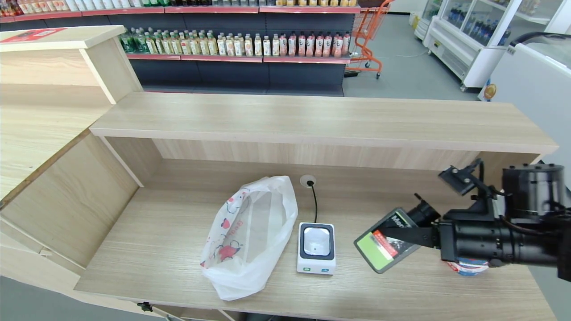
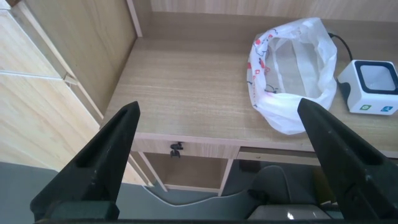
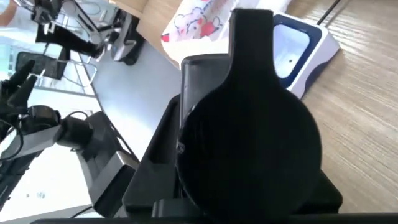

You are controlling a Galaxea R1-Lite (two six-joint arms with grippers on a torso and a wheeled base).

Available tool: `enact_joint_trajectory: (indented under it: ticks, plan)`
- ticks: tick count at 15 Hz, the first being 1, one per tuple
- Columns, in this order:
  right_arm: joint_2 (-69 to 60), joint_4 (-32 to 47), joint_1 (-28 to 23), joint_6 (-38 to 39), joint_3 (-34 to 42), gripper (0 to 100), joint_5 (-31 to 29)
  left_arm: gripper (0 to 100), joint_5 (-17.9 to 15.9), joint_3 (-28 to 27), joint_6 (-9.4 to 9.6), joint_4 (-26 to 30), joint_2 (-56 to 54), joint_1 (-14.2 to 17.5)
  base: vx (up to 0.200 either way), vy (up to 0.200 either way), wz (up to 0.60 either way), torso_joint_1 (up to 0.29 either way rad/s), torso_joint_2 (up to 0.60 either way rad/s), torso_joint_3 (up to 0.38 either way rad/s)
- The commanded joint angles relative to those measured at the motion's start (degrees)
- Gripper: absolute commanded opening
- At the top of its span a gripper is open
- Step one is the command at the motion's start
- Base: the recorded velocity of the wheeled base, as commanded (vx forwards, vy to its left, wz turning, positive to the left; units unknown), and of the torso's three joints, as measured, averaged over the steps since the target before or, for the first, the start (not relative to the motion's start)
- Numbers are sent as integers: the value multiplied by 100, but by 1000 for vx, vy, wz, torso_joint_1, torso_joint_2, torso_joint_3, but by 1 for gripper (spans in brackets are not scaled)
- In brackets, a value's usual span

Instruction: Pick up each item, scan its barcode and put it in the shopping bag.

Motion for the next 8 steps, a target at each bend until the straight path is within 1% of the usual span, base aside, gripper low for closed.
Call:
enact_joint_trajectory:
  ticks: [1, 4, 6, 8]
  plan:
    - [1414, -5, 418, -6, -854, 0, -202, 100, 0, 0, -1, -1, 9, -2, 0, 0, 0, 0, 0, 0]
    - [2117, -23, 743, -93, -1408, 0, -773, 100, 0, 0, -1, -1, 9, -2, 0, 0, 0, 0, 0, 0]
    - [2539, -5, 796, -682, -1672, 0, -1011, 100, 0, 0, -1, -1, 9, -2, 0, 0, 0, 0, 0, 0]
    - [2759, -23, 892, -814, -1839, 0, -1063, 100, 0, 0, -1, -1, 9, -2, 0, 0, 0, 0, 0, 0]
